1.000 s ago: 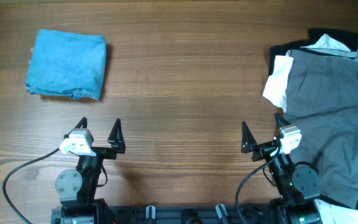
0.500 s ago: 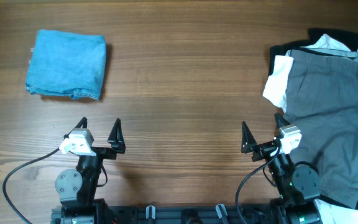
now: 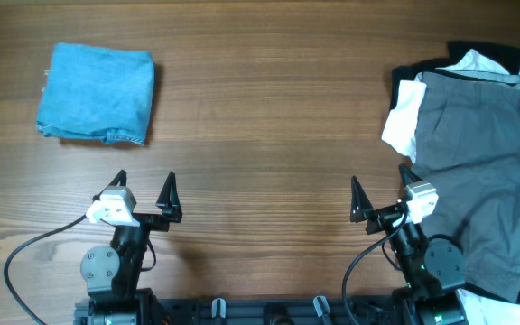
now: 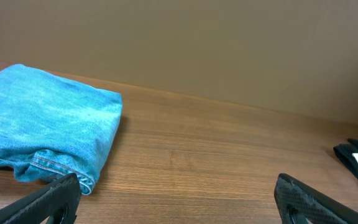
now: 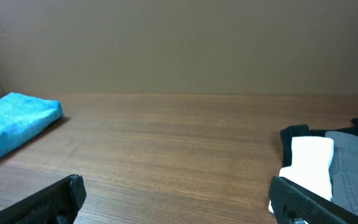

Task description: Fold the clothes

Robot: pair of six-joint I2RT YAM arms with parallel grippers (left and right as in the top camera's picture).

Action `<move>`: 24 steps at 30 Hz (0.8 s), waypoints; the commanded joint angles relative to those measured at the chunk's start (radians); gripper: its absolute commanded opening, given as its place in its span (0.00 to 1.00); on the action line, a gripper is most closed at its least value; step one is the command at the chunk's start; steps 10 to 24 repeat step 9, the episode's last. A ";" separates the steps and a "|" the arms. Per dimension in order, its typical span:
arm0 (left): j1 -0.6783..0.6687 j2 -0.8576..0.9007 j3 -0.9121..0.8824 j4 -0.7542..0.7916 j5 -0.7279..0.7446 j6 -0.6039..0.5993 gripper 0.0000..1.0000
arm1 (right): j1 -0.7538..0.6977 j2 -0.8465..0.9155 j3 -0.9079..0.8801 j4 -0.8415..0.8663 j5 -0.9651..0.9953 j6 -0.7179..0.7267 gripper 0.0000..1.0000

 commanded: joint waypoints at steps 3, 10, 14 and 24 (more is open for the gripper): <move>-0.005 -0.011 -0.003 -0.008 -0.013 0.013 1.00 | -0.005 -0.014 -0.001 0.005 -0.016 -0.014 1.00; -0.005 -0.011 -0.003 -0.008 -0.013 0.013 1.00 | -0.005 -0.014 -0.001 0.005 -0.016 -0.014 1.00; -0.005 -0.011 -0.003 -0.008 -0.013 0.013 1.00 | -0.005 -0.014 -0.001 0.005 -0.016 -0.014 1.00; -0.005 -0.011 -0.003 -0.008 -0.013 0.013 1.00 | -0.005 -0.014 -0.001 0.005 -0.016 -0.014 1.00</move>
